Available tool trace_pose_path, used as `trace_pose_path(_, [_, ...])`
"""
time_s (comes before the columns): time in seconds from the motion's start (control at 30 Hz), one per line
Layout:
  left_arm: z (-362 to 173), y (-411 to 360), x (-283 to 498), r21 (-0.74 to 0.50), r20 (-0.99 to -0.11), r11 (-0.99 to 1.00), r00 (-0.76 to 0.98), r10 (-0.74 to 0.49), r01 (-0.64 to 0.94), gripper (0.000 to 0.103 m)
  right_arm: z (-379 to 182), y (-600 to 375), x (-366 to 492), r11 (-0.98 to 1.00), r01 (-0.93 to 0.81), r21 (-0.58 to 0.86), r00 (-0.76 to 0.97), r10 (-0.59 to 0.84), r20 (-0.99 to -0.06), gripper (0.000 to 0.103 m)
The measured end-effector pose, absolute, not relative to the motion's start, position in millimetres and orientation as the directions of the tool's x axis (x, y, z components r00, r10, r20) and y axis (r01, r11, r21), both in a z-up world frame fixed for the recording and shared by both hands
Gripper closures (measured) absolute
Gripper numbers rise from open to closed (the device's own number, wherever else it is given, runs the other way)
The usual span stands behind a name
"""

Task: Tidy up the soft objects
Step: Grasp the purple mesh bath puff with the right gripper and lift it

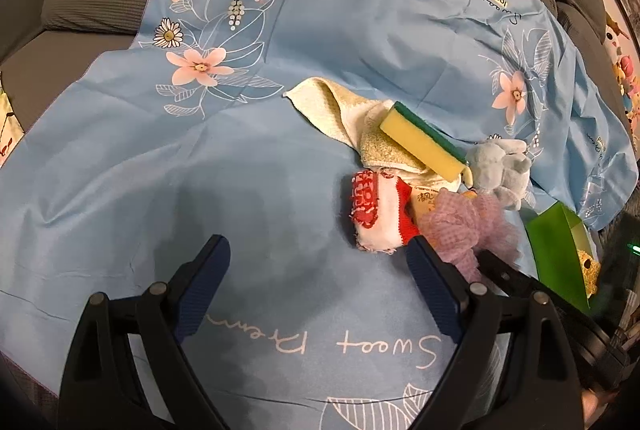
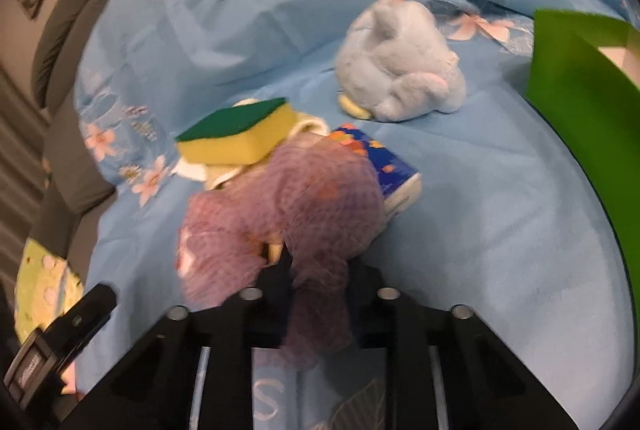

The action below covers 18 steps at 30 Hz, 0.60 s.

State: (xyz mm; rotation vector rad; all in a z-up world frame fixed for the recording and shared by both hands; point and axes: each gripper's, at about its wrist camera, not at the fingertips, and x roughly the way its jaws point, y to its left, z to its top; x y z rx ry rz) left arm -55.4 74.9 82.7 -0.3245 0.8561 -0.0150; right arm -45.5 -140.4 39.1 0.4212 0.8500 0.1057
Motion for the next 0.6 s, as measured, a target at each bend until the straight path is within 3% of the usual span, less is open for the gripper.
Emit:
trace_pose_path(0.27, [87.9, 72.2, -59.3, -0.274, -0.728, 0.956, 0.673, -0.133, -0.107, 0.014, 70.7, -124.6, -91.1, 0.880, -0.104, 0.463, 0.600, 0.426, -0.677, 0.083])
trace_pose_path(0.4, [87.2, 65.4, -60.6, -0.258, -0.741, 0.962, 0.657, -0.136, -0.092, 0.014, 57.7, -122.8, -88.9, 0.888, -0.087, 0.452, 0.515, 0.429, -0.742, 0.082])
trace_pose_path(0.5, [88.6, 56.7, -64.9, -0.266, -0.746, 0.962, 0.645, -0.165, -0.063, 0.014, 41.1, -129.6, -80.8, 0.925, 0.013, 0.379, 0.463, 0.330, -0.822, 0.057])
trace_pose_path(0.53, [88.4, 53.5, -65.8, -0.273, -0.748, 0.961, 0.638, -0.180, -0.049, 0.014, 40.0, -132.1, -80.3, 0.928, 0.025, 0.371, 0.466, 0.317, -0.826, 0.041])
trace_pose_path(0.57, [86.9, 49.1, -66.0, -0.278, -0.756, 0.960, 0.624, -0.196, -0.035, 0.014, 41.0, -135.2, -80.9, 0.929, 0.038, 0.369, 0.478, 0.307, -0.823, 0.031])
trace_pose_path(0.6, [84.7, 45.1, -65.9, -0.280, -0.764, 0.960, 0.611, -0.207, -0.025, 0.014, 43.9, -139.5, -82.3, 0.927, 0.048, 0.372, 0.498, 0.301, -0.813, 0.029])
